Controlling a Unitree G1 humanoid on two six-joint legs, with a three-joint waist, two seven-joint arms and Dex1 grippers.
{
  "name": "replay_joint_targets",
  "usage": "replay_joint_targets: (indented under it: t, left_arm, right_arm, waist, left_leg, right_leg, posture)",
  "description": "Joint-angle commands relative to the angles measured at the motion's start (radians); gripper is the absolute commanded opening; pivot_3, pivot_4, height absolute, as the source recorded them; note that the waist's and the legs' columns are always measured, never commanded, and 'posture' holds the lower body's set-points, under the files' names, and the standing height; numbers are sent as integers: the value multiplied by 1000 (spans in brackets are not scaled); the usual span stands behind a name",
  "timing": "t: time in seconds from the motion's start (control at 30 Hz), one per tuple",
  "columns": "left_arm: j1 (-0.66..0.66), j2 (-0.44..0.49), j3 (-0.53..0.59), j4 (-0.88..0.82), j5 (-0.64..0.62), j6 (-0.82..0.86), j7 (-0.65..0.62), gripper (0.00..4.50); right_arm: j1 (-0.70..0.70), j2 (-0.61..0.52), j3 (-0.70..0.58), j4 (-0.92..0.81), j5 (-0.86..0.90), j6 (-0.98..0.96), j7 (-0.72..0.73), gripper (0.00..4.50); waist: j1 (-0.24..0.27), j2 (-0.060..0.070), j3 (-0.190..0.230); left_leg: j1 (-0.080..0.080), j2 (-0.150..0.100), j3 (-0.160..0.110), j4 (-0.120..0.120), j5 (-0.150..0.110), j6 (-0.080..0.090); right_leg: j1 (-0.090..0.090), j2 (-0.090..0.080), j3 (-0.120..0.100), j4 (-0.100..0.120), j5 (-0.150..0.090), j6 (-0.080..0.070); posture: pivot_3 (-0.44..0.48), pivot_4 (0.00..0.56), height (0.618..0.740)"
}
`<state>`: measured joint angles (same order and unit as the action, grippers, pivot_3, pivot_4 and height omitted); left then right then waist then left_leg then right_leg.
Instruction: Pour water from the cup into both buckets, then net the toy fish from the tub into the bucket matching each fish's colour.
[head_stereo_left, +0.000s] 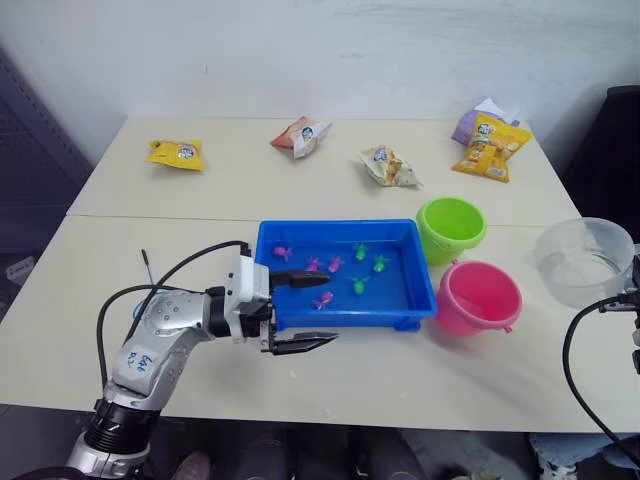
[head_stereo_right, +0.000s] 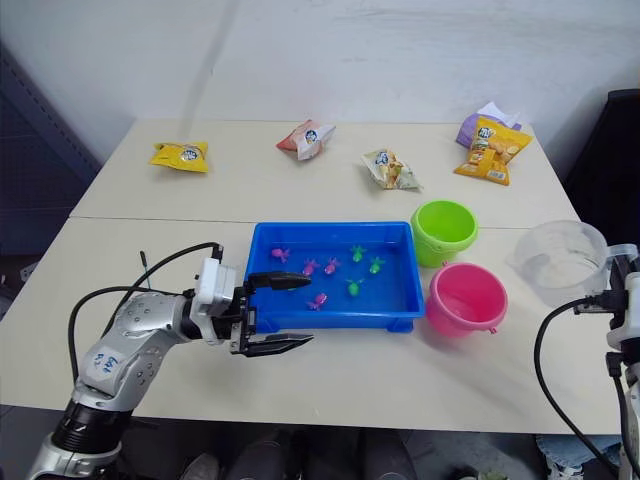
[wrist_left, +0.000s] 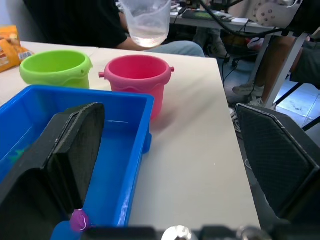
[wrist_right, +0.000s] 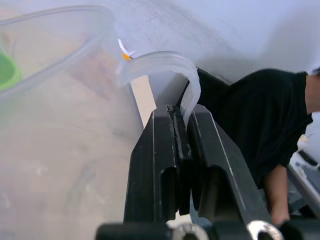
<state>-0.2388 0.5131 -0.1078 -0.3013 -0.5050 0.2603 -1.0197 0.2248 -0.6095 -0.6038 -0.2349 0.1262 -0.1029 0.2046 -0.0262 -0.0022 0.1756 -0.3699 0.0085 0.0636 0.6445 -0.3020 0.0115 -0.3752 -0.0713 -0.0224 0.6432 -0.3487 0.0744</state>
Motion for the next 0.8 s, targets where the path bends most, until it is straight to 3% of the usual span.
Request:
replay_joint_targets:
  t: [0.03,0.5,0.8]
  left_arm:
    - [-8,-9,-11,-8,13,-35,-12,4500]
    - [-7,-51,-41,1,51,-56,14,4500]
    - [-5,-55,-52,4,66,-67,27,4500]
  right_arm:
    - [4,-26,-32,-50,-76,-82,-2,36]
    - [17,-64,12,-2,-238,-233,49,36]
    - [-3,-70,10,26,-334,-276,10,36]
  waist:
    - [0,0,0]
    - [0,-1,0]
    - [0,-1,1]
  left_leg:
    - [0,0,0,0,0,0]
    - [0,0,0,0,0,0]
    - [0,0,0,1,0,-1]
  right_leg:
    - [0,0,0,0,0,0]
    - [0,0,0,0,0,0]
    - [0,0,0,0,0,0]
  posture:
    - [0,150,738]
    - [0,150,738]
    - [0,150,738]
